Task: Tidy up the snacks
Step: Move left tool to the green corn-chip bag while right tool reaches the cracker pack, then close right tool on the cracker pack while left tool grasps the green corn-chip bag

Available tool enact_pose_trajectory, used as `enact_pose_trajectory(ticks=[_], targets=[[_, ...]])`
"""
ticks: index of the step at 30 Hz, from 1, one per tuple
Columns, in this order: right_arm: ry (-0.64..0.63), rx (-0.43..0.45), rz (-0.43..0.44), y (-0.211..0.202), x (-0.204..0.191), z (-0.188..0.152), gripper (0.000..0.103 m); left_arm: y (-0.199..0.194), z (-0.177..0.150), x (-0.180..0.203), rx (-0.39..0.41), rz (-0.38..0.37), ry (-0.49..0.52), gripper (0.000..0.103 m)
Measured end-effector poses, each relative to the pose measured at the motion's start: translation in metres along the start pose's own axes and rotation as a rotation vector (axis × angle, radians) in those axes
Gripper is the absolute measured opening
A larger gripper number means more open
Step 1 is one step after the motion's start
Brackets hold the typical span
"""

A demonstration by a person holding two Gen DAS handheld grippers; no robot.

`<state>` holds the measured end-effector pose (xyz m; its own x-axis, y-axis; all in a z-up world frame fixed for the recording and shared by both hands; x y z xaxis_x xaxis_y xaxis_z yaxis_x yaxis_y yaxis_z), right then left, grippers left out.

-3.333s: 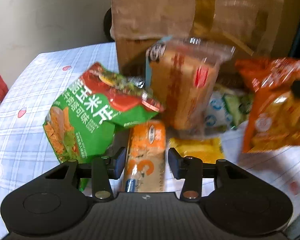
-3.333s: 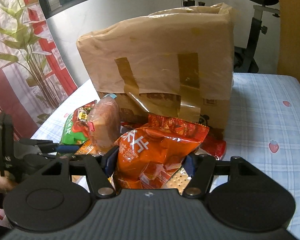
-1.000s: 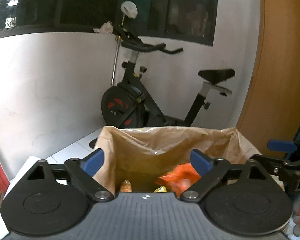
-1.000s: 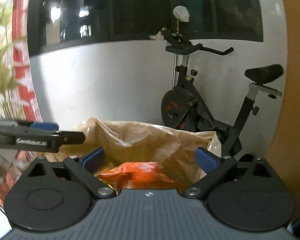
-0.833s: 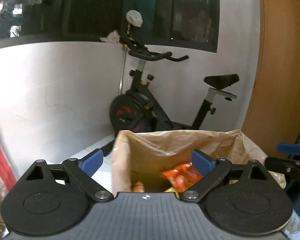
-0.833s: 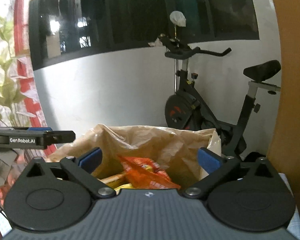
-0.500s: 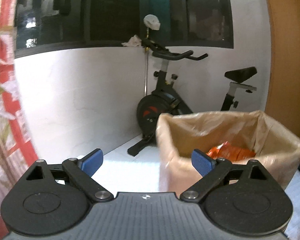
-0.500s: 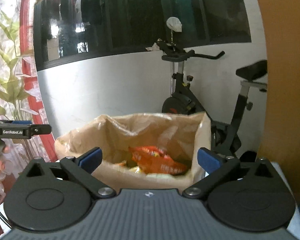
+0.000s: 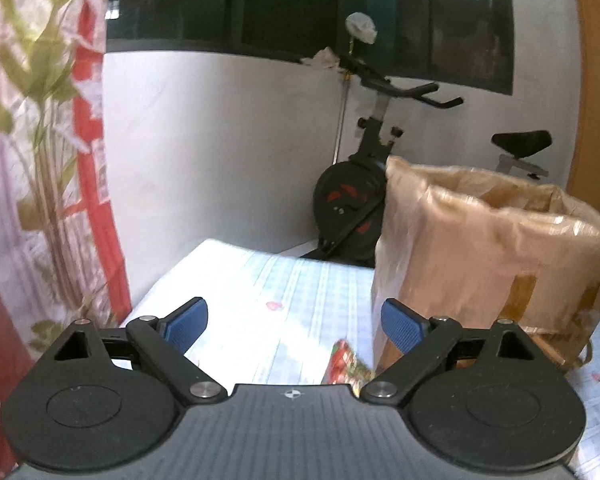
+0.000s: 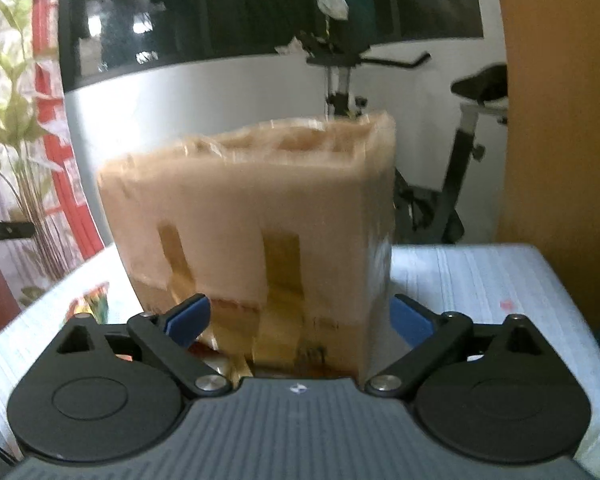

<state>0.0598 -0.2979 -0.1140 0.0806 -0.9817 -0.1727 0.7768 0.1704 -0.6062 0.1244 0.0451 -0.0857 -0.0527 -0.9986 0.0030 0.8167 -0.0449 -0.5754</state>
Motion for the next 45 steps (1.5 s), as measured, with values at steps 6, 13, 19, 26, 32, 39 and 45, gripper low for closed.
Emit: enact_pose_trajectory(ticks=[6, 13, 19, 26, 32, 39, 45], targets=[[0.0, -0.234, -0.001, 0.04, -0.011, -0.049, 0.085, 0.009, -0.025, -0.002, -0.046, -0.008, -0.056, 0.095], [0.039, -0.328, -0.049, 0.064, -0.01, -0.066, 0.084, 0.014, -0.042, -0.004, -0.084, 0.001, -0.061, 0.093], [-0.055, -0.329, -0.047, 0.069, -0.015, -0.069, 0.08, 0.014, -0.052, -0.007, -0.107, -0.036, -0.092, 0.091], [-0.103, -0.334, -0.042, 0.055, 0.002, -0.073, 0.074, 0.015, -0.06, -0.01, -0.131, -0.039, -0.107, 0.091], [-0.04, -0.317, -0.062, 0.045, 0.017, -0.072, 0.064, 0.018, -0.065, -0.006, -0.146, -0.036, -0.098, 0.091], [0.008, -0.303, -0.106, 0.053, 0.021, -0.069, 0.052, 0.021, -0.07, -0.007, -0.166, -0.034, -0.085, 0.09], [0.008, -0.257, -0.127, 0.056, 0.019, -0.069, 0.049, 0.022, -0.071, -0.009, -0.183, -0.037, -0.089, 0.089]])
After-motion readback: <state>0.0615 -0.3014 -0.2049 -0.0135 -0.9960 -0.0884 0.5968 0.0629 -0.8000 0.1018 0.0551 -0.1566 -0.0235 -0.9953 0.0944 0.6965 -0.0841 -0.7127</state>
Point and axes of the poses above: each gripper's, at about its wrist camera, not at the fingertips, and y roughly the way its jaws point, x to its right, z to its top, the point moved 3 cm from there along y, roughly the way its jaws point, and after that the axes turned 9 degrees about -x, right-handed, at the moved point
